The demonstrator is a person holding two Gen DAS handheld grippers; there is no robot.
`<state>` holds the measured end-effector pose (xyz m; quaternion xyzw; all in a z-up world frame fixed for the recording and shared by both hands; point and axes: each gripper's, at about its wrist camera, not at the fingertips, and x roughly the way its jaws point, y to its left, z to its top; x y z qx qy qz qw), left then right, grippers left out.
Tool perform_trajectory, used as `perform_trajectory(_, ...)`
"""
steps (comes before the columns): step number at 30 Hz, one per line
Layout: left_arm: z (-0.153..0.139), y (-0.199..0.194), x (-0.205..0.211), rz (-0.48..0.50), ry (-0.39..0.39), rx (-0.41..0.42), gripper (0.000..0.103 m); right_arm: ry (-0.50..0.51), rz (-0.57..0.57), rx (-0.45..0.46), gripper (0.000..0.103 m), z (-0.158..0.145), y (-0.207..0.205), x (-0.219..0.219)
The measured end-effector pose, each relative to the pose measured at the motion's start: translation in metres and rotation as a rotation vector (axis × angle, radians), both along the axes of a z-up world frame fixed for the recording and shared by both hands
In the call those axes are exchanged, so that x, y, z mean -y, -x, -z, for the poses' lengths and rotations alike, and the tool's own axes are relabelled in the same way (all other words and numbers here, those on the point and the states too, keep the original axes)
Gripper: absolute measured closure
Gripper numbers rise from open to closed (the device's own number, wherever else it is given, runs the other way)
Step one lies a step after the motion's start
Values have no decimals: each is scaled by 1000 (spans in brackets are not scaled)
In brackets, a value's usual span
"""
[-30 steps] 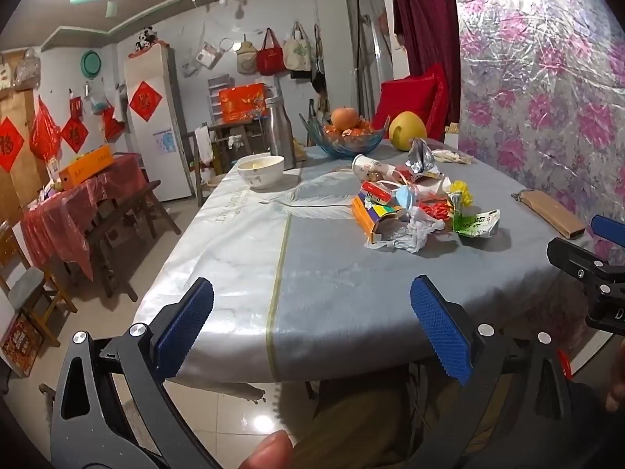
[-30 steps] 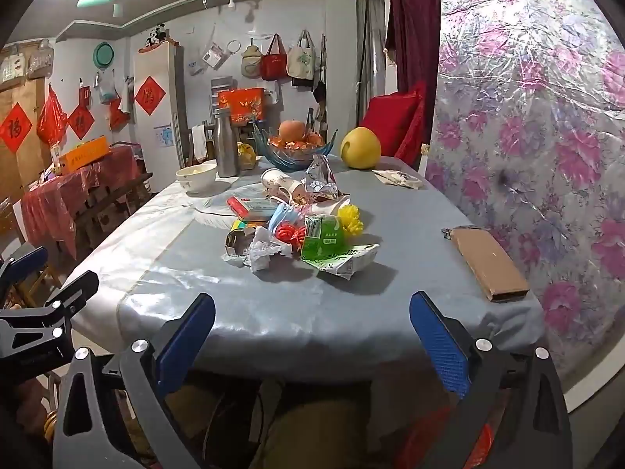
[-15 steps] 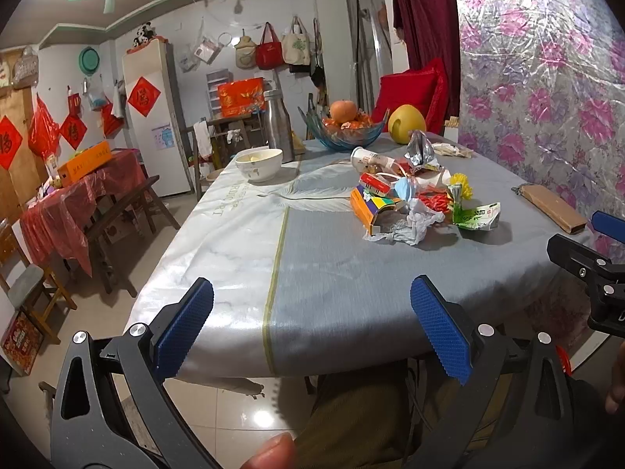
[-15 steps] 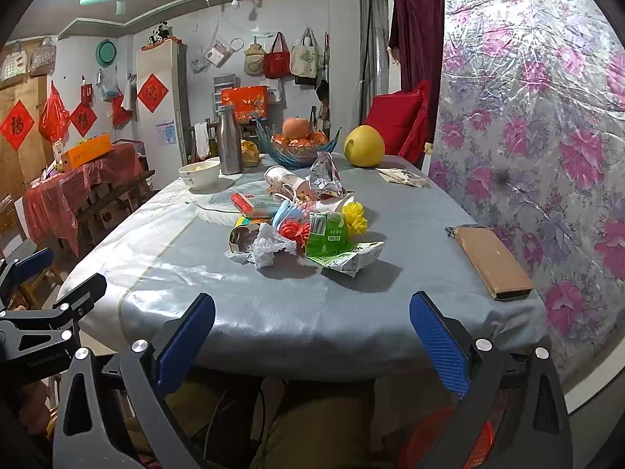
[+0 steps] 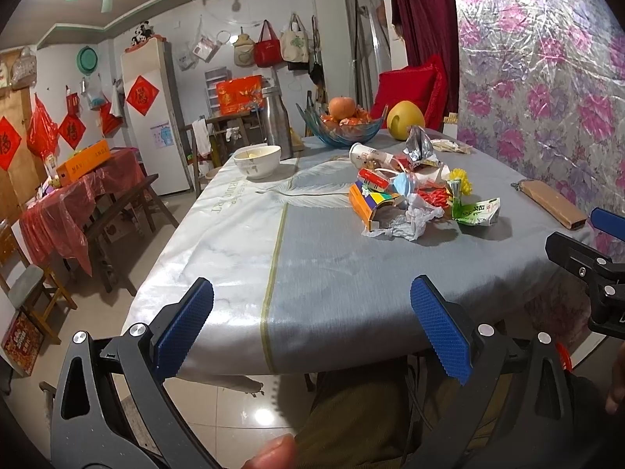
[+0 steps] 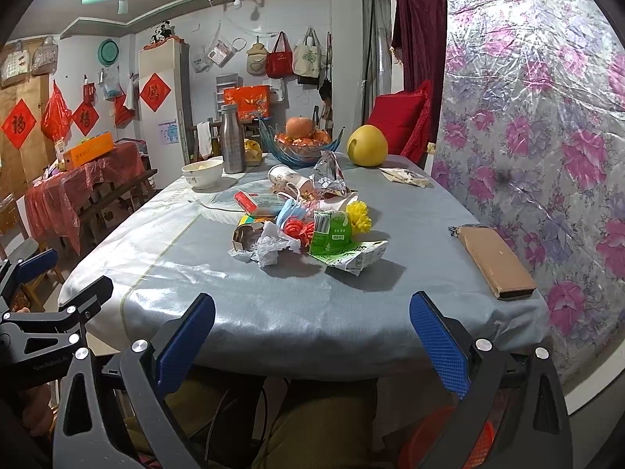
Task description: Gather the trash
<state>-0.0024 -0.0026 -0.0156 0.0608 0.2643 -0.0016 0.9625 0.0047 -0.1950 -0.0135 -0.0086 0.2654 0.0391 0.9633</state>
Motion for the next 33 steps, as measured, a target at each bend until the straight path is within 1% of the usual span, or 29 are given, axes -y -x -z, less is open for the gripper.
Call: perform_trajectory(33,6,-2,0,4,-3,-15,6,-8,-5,-6,5,4,0,-3)
